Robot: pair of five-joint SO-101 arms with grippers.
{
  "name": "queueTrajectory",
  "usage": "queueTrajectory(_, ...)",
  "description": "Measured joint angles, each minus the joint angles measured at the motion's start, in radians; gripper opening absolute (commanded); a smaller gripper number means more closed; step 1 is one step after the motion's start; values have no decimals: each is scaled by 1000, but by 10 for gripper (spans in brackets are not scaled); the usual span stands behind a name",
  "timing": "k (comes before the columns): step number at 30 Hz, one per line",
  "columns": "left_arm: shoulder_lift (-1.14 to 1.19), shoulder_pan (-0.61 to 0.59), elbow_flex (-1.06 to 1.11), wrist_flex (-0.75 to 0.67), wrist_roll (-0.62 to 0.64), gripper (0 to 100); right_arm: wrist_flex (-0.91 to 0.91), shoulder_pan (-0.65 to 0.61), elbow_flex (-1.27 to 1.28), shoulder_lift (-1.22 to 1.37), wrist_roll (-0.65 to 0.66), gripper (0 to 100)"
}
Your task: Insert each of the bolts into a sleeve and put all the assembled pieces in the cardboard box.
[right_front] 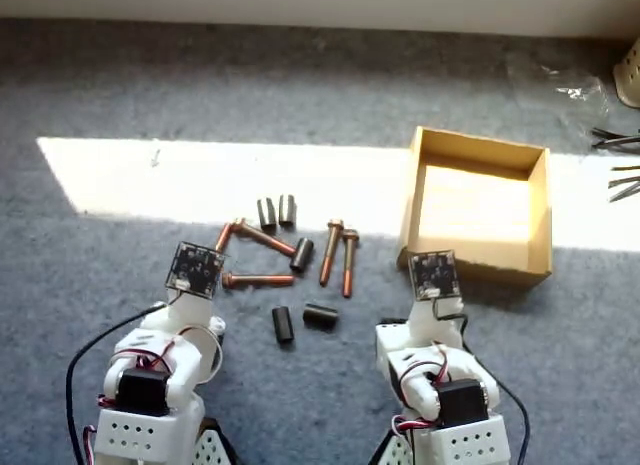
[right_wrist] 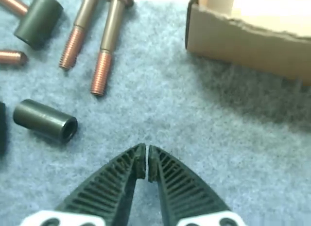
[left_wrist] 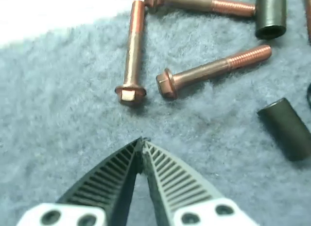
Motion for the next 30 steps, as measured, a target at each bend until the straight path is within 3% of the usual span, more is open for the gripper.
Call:
queueTrajectory(2,0,0,0,-9,-75,7,-26,0,0,0,0,19)
queueTrajectory(6,0,-18,-41,-12,-107,7,-86,0,0,0,38,20)
queueTrajectory(12,-3,-153,-183,-12,-114,8,-132,6,0,0,393,20)
queueTrajectory(14,-5,-198,-229,-12,-114,8,-133,6,0,0,450,19)
queueTrajectory(23,-11,-222,-330,-12,-115,7,-57,72,-11,0,419,21)
queueTrajectory(30,-5,-222,-356,-12,-66,8,60,198,-164,-11,557,21)
